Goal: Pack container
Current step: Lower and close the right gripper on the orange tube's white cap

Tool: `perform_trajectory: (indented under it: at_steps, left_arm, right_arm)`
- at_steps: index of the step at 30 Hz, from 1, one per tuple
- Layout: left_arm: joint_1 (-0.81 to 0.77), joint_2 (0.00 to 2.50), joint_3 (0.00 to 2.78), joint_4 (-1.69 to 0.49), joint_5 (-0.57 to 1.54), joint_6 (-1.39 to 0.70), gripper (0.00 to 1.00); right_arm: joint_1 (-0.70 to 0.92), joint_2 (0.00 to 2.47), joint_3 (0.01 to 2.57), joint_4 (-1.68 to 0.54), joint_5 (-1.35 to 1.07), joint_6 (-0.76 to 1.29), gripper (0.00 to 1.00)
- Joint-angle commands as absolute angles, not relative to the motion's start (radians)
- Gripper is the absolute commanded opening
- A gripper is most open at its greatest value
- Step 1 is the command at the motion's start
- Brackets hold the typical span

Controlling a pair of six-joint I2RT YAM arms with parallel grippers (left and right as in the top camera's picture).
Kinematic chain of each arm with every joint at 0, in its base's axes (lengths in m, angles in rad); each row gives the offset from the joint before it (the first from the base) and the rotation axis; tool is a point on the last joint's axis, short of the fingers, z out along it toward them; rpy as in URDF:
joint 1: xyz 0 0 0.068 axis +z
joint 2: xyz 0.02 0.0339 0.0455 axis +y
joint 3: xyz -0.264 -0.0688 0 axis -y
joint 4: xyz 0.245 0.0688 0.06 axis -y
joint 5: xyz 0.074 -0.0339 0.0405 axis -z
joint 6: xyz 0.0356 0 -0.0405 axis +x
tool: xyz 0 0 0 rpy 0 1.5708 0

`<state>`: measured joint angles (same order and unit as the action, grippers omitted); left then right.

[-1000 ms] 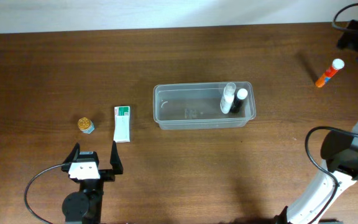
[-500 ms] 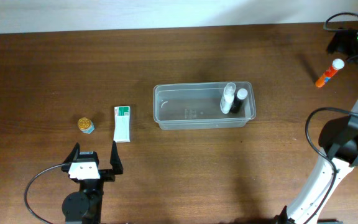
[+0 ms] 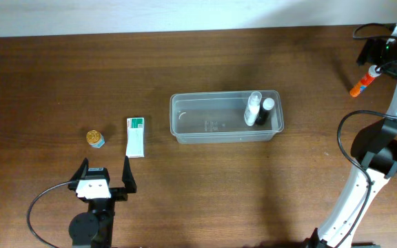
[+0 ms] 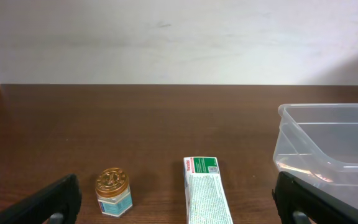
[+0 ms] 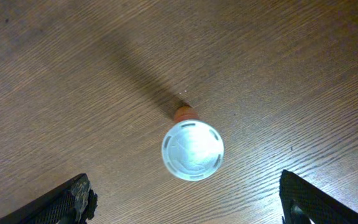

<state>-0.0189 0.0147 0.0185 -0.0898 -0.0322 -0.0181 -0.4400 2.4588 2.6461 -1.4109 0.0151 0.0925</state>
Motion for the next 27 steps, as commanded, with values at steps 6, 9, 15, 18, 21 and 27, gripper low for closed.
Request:
perform_trajectory:
  at_steps: [6,9,15,18,21,27]
  left_arm:
    - [-0.012,0.006,0.015,-0.091,-0.018,-0.006,1.0]
    - [-0.012,0.006,0.014,-0.091,-0.018,-0.006,0.99]
    - [-0.012,0.006,0.015,-0.091,-0.018,-0.006,0.99]
    - [-0.012,0.006,0.015,-0.091,-0.018,-0.006,0.99]
    - [-0.012,0.006,0.015,-0.091,-0.018,-0.007,0.99]
    - [-0.012,0.006,0.015,-0.091,-0.018,-0.006,0.99]
  right_arm:
    - [-0.475,2.517,2.651,-1.408,0.008,0.081,0.88]
    - [-0.476,2.523,2.651,-1.404,0.007,0.074,0.81]
    - [-0.478,2.527,2.635,-1.388,0.007,0.073,0.71]
    - [-0.478,2.527,2.631,-1.382,0.006,0.069,0.66]
    - [-0.478,2.527,2.622,-1.375,-0.013,0.056,0.61]
    - [-0.478,2.527,2.58,-1.345,-0.02,0.056,0.55]
